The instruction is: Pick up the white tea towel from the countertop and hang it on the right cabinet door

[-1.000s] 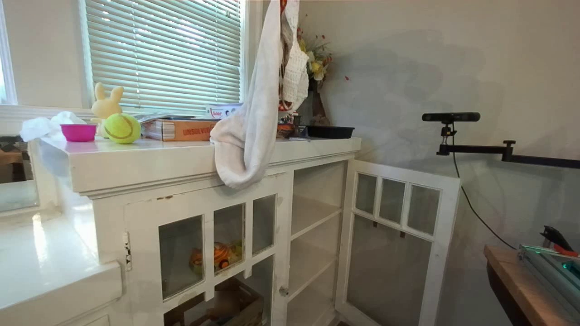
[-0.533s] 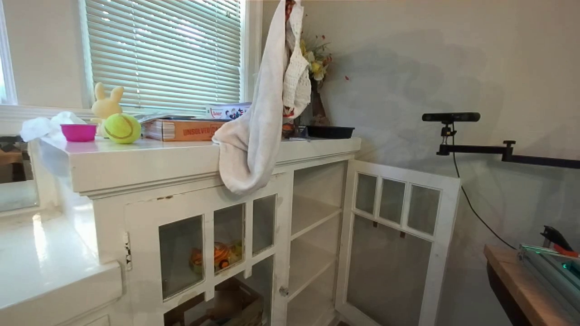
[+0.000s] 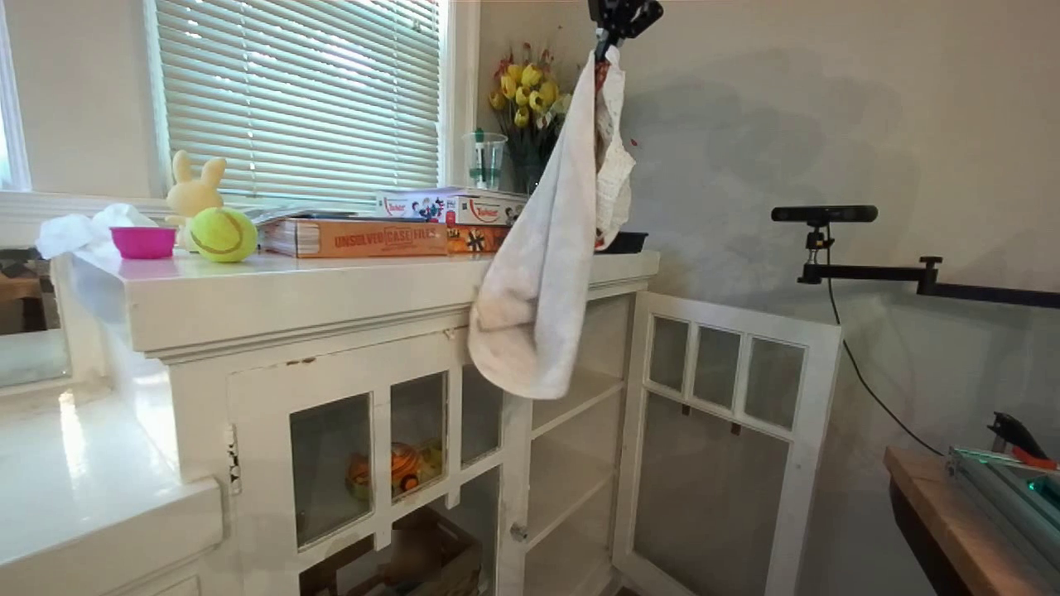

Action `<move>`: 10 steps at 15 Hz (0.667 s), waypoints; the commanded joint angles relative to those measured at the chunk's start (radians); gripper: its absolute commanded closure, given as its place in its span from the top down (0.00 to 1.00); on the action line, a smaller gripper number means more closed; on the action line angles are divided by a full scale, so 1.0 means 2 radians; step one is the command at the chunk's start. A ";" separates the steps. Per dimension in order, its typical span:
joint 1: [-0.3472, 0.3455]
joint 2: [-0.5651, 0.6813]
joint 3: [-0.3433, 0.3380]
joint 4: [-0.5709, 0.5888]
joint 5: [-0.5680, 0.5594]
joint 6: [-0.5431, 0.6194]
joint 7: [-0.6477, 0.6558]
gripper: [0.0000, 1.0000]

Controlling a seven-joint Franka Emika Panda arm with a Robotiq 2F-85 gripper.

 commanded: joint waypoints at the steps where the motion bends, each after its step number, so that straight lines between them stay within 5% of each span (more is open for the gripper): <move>1: -0.019 0.004 -0.005 0.016 -0.031 -0.050 0.046 0.01; 8: -0.043 0.004 -0.022 0.031 -0.025 -0.087 0.131 0.01; 10: -0.042 0.002 -0.026 0.017 -0.032 -0.074 0.109 0.05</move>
